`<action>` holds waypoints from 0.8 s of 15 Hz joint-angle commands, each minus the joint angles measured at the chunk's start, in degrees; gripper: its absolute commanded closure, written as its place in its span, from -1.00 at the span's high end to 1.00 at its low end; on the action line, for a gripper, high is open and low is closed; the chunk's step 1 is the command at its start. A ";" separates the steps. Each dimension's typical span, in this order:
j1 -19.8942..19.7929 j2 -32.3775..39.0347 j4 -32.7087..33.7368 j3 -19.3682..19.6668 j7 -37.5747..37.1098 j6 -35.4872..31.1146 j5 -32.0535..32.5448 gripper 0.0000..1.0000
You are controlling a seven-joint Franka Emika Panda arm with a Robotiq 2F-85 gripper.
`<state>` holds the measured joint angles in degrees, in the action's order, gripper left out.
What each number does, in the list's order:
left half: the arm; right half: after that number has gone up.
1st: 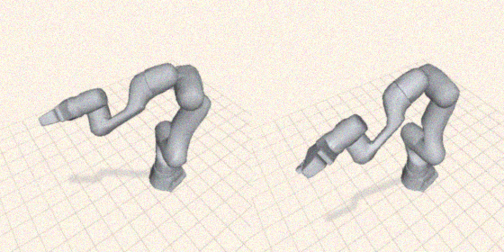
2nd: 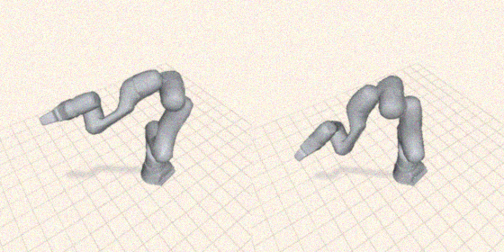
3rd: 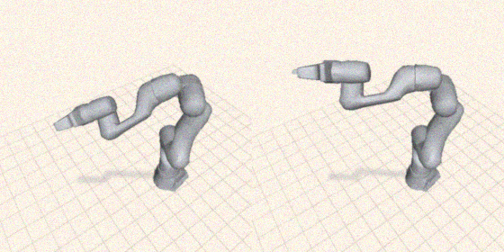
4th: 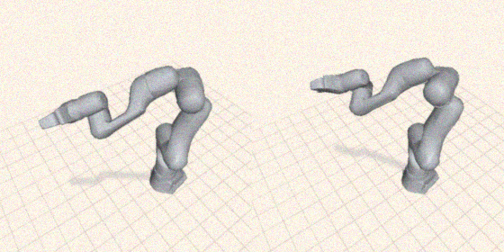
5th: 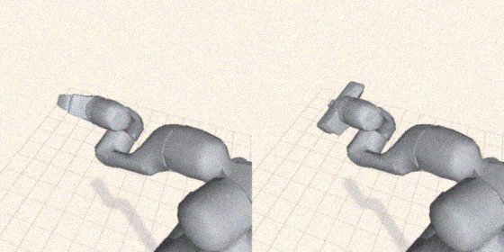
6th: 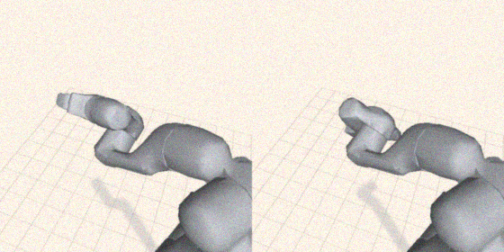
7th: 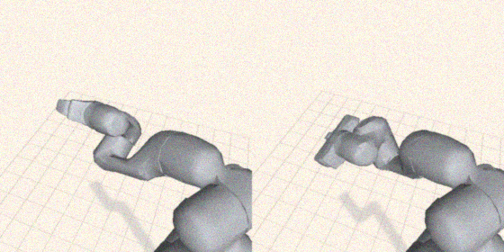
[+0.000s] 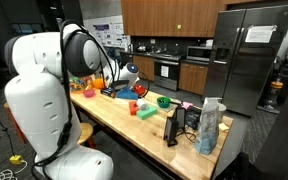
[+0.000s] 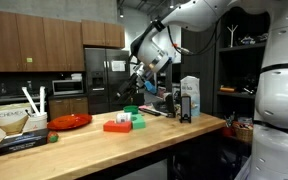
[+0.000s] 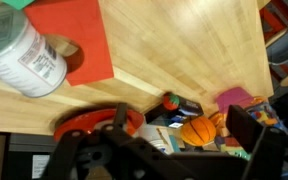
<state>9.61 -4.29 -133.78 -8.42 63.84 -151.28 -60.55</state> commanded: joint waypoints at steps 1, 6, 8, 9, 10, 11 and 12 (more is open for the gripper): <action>-1.14 -2.78 -1.10 1.13 -5.67 -2.02 0.14 1.00; -1.69 1.09 -3.92 -0.72 -13.67 -20.87 5.39 1.00; -2.26 3.92 -6.11 -1.41 -20.35 -28.83 12.04 1.00; -2.65 5.47 -7.53 -1.32 -24.43 -32.56 16.24 1.00; -2.79 7.28 -8.94 -0.61 -27.85 -35.79 19.98 1.00; -2.44 9.01 -10.09 0.75 -29.83 -38.40 22.12 1.00; -1.41 10.73 -11.07 2.60 -30.23 -41.10 22.57 1.00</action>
<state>7.73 2.25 -142.55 -8.58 37.37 -185.68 -41.97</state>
